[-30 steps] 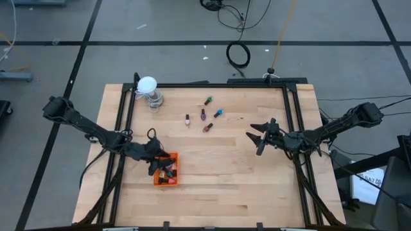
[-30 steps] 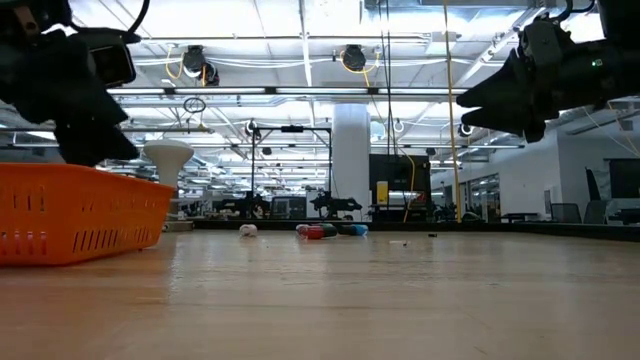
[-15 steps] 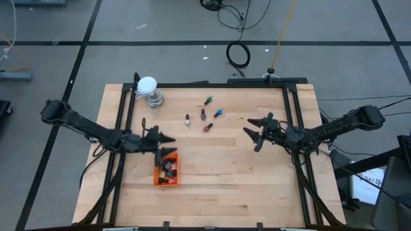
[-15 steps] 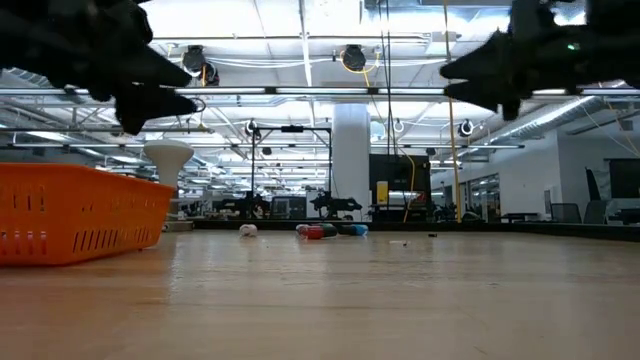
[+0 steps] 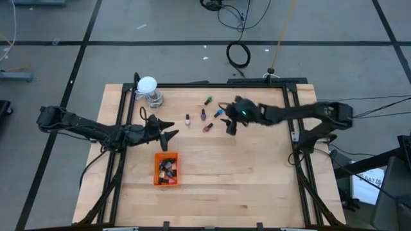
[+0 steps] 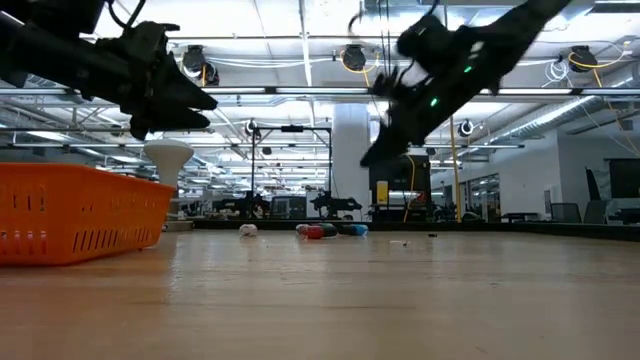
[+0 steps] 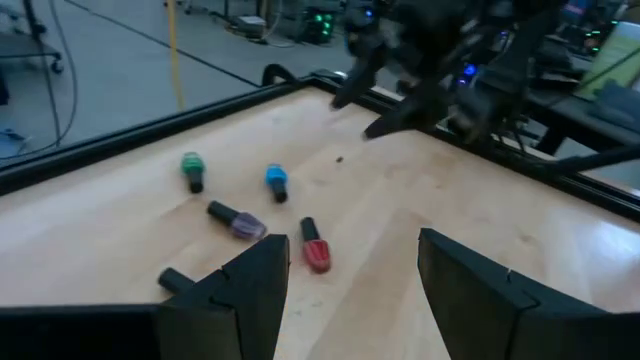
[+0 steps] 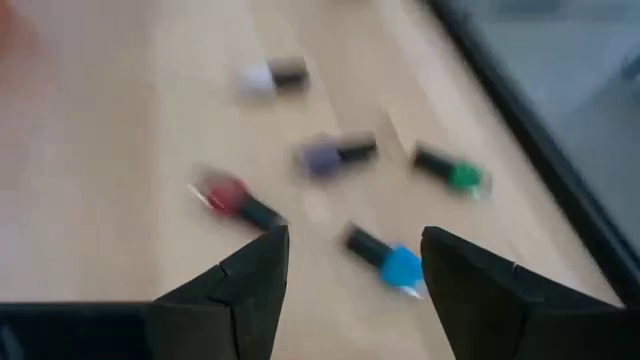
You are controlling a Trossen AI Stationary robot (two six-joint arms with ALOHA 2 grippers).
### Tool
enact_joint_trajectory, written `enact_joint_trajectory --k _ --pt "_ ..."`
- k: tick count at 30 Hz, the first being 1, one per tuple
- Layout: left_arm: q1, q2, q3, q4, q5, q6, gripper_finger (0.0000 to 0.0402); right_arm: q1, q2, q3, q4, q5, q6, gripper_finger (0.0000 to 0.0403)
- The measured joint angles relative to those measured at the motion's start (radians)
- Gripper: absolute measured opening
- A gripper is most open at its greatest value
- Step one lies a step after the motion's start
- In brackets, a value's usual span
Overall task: Pick & Place Nail Polish
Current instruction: Put the blue nail color bottle into the orange bin
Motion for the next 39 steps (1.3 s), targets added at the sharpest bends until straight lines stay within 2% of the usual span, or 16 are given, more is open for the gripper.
enact_joint_trajectory --k 5,11,19,26,30,35,39 --pt "0.022 0.000 0.000 -0.004 0.001 0.002 0.0218 -0.131 0.189 0.137 -0.139 -0.073 -0.131 0.0215" --pt "0.033 0.000 0.000 -0.017 0.002 0.007 0.0218 -0.209 0.329 0.271 -0.246 -0.179 -0.234 0.0215" --pt "0.044 0.000 0.000 -0.019 0.003 0.045 0.0218 -0.220 0.413 0.355 -0.306 -0.258 -0.351 0.0215" --pt "0.044 0.000 0.000 -0.031 0.010 0.060 0.0218 -0.221 0.467 0.365 -0.414 -0.253 -0.367 0.0212" --pt "0.044 0.000 0.000 -0.049 0.010 0.060 0.0218 -0.220 0.468 0.359 -0.425 -0.256 -0.312 0.0186" --pt "0.044 0.000 0.000 -0.056 0.010 0.040 0.0218 -0.216 0.464 0.357 -0.435 -0.256 -0.270 0.0117" --pt "0.044 0.000 0.000 -0.064 0.011 -0.001 0.0218 -0.199 0.465 0.356 -0.453 -0.253 -0.263 0.0112"
